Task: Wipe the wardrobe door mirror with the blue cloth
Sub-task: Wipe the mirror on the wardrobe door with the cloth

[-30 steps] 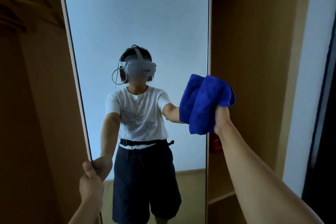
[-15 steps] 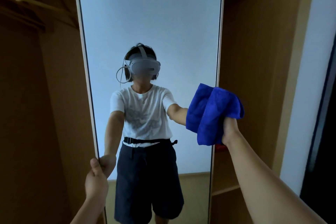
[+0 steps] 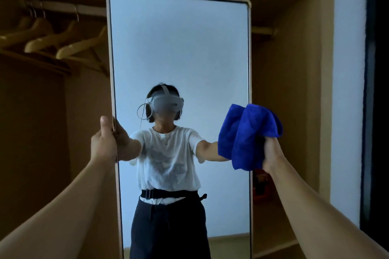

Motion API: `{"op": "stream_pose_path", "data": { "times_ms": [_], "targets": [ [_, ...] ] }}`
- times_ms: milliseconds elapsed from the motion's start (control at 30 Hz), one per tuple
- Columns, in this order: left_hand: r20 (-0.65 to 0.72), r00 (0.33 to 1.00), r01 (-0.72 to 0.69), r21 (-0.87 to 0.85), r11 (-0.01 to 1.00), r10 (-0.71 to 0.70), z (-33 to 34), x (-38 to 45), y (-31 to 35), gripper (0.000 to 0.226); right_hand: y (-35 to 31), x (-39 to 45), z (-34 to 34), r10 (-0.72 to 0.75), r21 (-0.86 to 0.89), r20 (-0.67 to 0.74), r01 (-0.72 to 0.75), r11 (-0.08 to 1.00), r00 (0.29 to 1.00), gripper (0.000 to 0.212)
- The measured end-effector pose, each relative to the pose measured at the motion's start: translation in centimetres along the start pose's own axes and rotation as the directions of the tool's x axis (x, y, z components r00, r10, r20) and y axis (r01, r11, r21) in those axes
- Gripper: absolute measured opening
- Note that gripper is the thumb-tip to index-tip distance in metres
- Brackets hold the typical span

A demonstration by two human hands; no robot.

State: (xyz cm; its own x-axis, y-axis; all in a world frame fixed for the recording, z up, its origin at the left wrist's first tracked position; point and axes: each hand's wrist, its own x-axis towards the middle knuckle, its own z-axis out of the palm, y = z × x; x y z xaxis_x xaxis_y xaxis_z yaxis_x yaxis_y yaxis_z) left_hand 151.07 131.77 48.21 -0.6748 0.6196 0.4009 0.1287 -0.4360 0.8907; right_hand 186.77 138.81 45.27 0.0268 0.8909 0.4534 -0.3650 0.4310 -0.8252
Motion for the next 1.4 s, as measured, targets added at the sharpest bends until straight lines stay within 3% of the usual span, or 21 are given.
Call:
{"op": "stream_pose_path", "data": {
  "times_ms": [133, 300, 533, 667, 767, 967, 1133, 1300, 1400],
  "targets": [
    [0.006, 1.0, -0.029, 0.006, 1.0, 0.029, 1.5, 0.4, 0.8, 0.044, -1.3, 1.5, 0.3, -0.009, -0.035, 0.085, 0.012, 0.999, 0.996, 0.037],
    [-0.017, 0.999, -0.045, -0.011, 0.999, 0.045, 2.0, 0.9, -0.3, 0.049, 0.8, 1.9, 0.8, -0.022, -0.089, -0.098, 0.013, 0.996, 0.995, 0.038],
    [-0.068, 0.995, -0.068, -0.003, 0.998, 0.067, 2.1, 1.2, -0.7, 0.056, 1.0, 2.6, 0.9, 0.007, -0.022, -0.093, -0.009, 1.0, 0.996, 0.031],
    [-0.042, 0.998, -0.049, 0.001, 0.999, 0.049, 2.0, 1.6, -0.3, 0.054, -2.5, 4.5, 2.3, -0.037, -0.113, -0.057, 0.03, 0.993, 0.998, 0.05],
    [-0.025, 0.999, -0.036, -0.033, 0.999, 0.036, 1.8, 2.3, 0.5, 0.045, -6.2, 6.5, 3.8, -0.1, -0.128, -0.039, 0.094, 0.987, 0.994, 0.05],
    [-0.04, 0.983, -0.185, -0.098, 0.978, 0.182, 2.7, 3.9, 5.1, 0.037, -10.5, 9.1, 5.6, -0.216, -0.217, -0.08, 0.195, 0.957, 0.973, 0.052],
    [-0.051, 0.967, -0.253, -0.147, 0.956, 0.248, 2.8, 5.4, 8.5, 0.041, -11.9, 9.8, 6.4, -0.227, -0.193, -0.124, 0.201, 0.96, 0.966, 0.029],
    [-0.059, 0.959, -0.283, -0.097, 0.954, 0.278, 3.8, 7.0, 10.2, 0.046, -13.8, 10.8, 7.4, -0.252, -0.195, -0.138, 0.223, 0.955, 0.958, 0.039],
    [-0.093, 0.955, -0.287, -0.047, 0.957, 0.282, 4.6, 7.5, 10.5, 0.045, -15.3, 11.5, 8.3, -0.268, -0.186, -0.154, 0.239, 0.953, 0.951, 0.031]
  ]
}}
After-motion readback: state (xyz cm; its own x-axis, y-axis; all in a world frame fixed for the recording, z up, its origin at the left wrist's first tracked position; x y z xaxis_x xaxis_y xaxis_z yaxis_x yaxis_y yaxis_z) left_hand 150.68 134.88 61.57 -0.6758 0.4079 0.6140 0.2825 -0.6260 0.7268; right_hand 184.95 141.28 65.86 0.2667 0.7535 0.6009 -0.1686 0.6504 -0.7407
